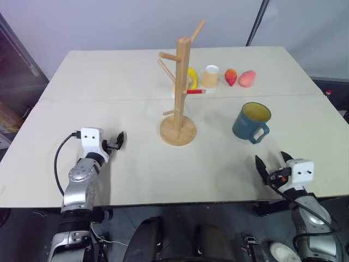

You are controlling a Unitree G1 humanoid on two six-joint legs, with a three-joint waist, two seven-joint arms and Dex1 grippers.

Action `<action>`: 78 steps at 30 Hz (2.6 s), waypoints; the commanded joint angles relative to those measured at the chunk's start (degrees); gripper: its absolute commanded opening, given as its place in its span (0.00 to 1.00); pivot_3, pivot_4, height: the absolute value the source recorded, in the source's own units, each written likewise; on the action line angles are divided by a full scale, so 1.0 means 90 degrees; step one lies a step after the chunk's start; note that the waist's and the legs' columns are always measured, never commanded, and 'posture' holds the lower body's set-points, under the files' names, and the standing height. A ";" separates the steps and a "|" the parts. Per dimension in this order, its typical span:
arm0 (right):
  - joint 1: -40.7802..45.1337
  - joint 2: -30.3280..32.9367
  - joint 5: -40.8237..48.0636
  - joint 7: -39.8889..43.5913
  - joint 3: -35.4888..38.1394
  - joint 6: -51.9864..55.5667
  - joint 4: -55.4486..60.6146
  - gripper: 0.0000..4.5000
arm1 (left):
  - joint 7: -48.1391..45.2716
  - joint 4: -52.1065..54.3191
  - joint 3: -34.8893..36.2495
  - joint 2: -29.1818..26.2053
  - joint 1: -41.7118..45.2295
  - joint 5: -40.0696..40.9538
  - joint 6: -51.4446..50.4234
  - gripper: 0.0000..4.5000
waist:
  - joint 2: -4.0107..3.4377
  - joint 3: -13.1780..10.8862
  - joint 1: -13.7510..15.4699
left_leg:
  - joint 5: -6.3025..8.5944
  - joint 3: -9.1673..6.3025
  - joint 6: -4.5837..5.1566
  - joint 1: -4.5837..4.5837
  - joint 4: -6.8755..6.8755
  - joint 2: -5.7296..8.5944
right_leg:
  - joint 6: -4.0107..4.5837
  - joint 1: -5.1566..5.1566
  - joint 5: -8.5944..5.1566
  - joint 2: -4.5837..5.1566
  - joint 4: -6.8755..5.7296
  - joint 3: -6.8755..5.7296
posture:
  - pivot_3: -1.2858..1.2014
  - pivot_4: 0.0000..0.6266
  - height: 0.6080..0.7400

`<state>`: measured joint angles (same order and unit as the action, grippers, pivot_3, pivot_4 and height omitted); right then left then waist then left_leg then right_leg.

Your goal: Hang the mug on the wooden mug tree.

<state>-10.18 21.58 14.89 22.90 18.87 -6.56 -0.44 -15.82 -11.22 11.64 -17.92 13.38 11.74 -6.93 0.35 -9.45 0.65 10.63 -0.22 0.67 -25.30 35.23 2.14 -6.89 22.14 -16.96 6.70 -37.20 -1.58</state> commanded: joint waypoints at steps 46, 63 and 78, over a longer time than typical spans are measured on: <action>0.1104 -0.0888 -0.1355 -0.2482 -0.0345 0.0148 0.0326 0.98 | -0.3851 0.2872 -0.2660 -0.0522 -0.0823 0.0851 -0.0359 1.00 | -0.0014 0.0010 -0.0017 | -0.0001 0.0000 0.0002 -0.0002 -0.0005 0.0001 | 0.0030 0.0003 -0.0015 -0.0001 0.0007 0.0011 | 0.52 0.24 1.00; 0.1710 -0.0981 -0.1402 -0.3027 -0.0222 0.0682 -0.0001 0.98 | -0.3771 0.2884 -0.2698 -0.0460 -0.0891 0.0832 -0.0274 1.00 | -0.0014 0.0010 -0.0038 | -0.0001 0.0000 0.0003 -0.0002 -0.0004 0.0001 | 0.0013 0.0004 -0.0007 -0.0007 0.0001 0.0004 | 0.52 0.24 1.00; 0.1949 -0.1208 -0.0773 -0.2492 -0.0382 0.0953 0.0082 0.00 | -0.3682 0.2839 -0.2671 -0.0396 -0.0881 0.0772 -0.0225 1.00 | -0.0013 0.0011 -0.0043 | -0.0001 0.0000 0.0003 -0.0002 -0.0003 0.0000 | 0.0010 0.0002 -0.0005 -0.0018 0.0001 0.0005 | 0.52 0.24 1.00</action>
<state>7.53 10.99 7.35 0.05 15.60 2.06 -0.71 -49.24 13.21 -12.65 -21.74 5.25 18.66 -9.80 0.23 -9.35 0.27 10.62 -0.23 0.70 -25.31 35.21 2.13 -6.79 22.15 -17.01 6.53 -37.19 -1.53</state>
